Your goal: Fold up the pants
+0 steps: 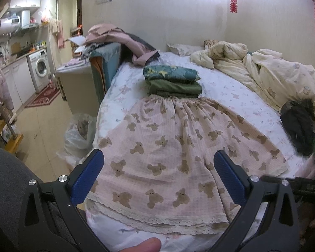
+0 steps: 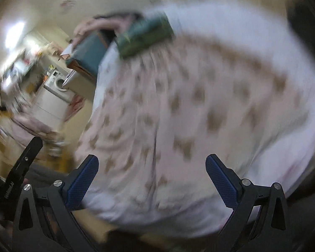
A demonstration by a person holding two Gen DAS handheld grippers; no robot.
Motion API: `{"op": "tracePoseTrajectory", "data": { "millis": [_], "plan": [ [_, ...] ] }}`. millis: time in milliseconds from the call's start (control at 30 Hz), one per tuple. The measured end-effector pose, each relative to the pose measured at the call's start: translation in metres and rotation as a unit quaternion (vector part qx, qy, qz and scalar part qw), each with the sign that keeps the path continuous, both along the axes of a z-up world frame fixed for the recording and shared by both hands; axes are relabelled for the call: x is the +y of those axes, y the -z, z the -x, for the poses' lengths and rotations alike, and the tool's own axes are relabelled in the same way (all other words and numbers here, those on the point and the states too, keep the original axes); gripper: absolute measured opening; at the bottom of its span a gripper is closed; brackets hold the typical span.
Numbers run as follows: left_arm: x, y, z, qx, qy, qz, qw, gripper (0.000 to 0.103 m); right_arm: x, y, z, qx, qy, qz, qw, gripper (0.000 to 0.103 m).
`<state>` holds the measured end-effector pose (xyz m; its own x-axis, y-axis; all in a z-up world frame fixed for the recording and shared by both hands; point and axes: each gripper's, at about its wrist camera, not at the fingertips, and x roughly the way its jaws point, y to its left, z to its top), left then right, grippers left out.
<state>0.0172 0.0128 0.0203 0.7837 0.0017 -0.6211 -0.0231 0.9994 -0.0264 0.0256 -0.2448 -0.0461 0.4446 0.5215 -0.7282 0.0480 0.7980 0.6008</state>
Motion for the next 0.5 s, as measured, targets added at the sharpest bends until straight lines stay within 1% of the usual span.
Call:
{"op": "tracePoseTrajectory", "data": {
  "millis": [33, 100, 133, 200, 233, 267, 300, 367, 433, 500],
  "plan": [
    [-0.001, 0.002, -0.003, 0.005, 0.0, 0.004, 1.0, 0.103, -0.011, 0.016, -0.002, 0.036, 0.018, -0.031, 0.999, 0.102],
    [-0.004, 0.006, -0.008, 0.012, -0.001, 0.008, 0.9999, 0.103, -0.029, 0.041, -0.002, 0.083, 0.052, -0.067, 0.993, 0.098],
    [-0.006, 0.008, -0.011, 0.016, 0.001, 0.01, 0.9998, 0.103, -0.037, 0.052, -0.002, 0.101, 0.065, -0.075, 0.99, 0.093],
    [-0.007, 0.01, -0.018, 0.025, 0.005, 0.017, 0.9995, 0.103, -0.048, 0.067, -0.002, 0.123, 0.09, -0.079, 0.985, 0.091],
    [-0.008, 0.012, -0.021, 0.029, 0.007, 0.02, 0.9994, 0.103, -0.057, 0.074, -0.004, 0.133, 0.106, -0.079, 0.982, 0.088],
    [-0.01, 0.015, -0.025, 0.034, 0.008, 0.023, 0.9991, 0.103, -0.063, 0.08, -0.006, 0.137, 0.116, -0.078, 0.981, 0.082],
    [-0.011, 0.016, -0.028, 0.04, 0.009, 0.028, 0.9988, 0.103, -0.069, 0.086, -0.008, 0.139, 0.127, -0.078, 0.979, 0.079],
    [-0.012, 0.02, -0.035, 0.055, 0.009, 0.037, 0.9978, 0.103, -0.088, 0.093, -0.01, 0.145, 0.157, -0.092, 0.973, 0.068],
    [-0.013, 0.023, -0.04, 0.067, 0.008, 0.044, 0.9967, 0.103, -0.106, 0.096, -0.01, 0.143, 0.193, -0.103, 0.965, 0.067],
    [-0.014, 0.026, -0.044, 0.075, 0.007, 0.047, 0.996, 0.103, -0.116, 0.098, -0.01, 0.146, 0.208, -0.116, 0.96, 0.066]
  ]
}}
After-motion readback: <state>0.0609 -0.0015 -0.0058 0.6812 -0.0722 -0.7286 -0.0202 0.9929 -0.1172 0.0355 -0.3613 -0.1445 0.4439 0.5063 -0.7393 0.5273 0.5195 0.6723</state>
